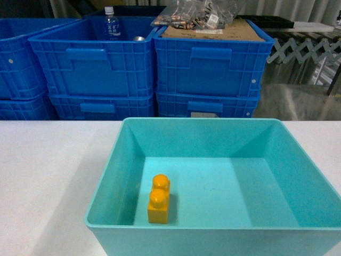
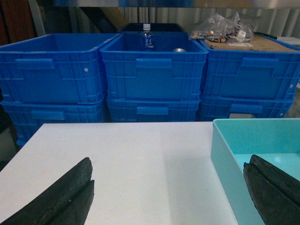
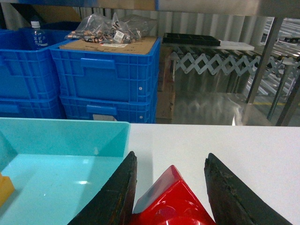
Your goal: Pick red block from blue box to shelf
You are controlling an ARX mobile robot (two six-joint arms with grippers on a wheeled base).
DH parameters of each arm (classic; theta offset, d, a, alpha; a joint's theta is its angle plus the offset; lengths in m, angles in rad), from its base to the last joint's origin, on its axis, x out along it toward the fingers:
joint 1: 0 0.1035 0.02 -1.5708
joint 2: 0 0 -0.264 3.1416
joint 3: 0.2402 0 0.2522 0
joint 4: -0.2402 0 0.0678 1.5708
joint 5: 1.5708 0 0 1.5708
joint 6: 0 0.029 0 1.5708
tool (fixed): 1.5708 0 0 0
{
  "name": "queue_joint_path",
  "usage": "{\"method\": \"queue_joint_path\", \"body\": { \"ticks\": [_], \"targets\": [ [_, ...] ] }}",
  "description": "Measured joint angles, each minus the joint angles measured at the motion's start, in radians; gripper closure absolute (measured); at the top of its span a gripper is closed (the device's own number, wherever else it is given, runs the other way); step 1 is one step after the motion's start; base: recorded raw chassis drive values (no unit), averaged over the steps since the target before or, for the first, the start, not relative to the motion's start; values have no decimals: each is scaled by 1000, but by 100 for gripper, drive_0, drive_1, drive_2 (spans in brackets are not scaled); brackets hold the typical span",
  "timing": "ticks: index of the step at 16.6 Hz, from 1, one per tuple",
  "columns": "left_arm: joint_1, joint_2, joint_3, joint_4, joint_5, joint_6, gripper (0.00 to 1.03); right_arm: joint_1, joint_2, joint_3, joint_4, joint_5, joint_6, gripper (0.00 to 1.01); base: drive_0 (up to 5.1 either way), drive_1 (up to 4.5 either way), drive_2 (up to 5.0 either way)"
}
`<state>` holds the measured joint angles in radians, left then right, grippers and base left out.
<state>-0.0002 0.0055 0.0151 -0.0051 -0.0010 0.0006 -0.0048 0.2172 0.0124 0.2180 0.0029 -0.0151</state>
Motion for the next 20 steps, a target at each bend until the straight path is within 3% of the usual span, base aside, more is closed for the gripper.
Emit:
{"method": "queue_joint_path", "body": {
  "ticks": [4,5,6,20],
  "targets": [
    [0,0,0,0,0,0,5,0,-39,0,-39,0,0,63,0,0,0],
    [0,0,0,0,0,0,5,0,-65,0,-76,0,0,63,0,0,0],
    [0,0,0,0,0,0,5,0,-161,1,-215,-3,1,63,0,0,0],
    [0,0,0,0,0,0,5,0,-213,1,-223,-3,4,63,0,0,0]
  ]
}}
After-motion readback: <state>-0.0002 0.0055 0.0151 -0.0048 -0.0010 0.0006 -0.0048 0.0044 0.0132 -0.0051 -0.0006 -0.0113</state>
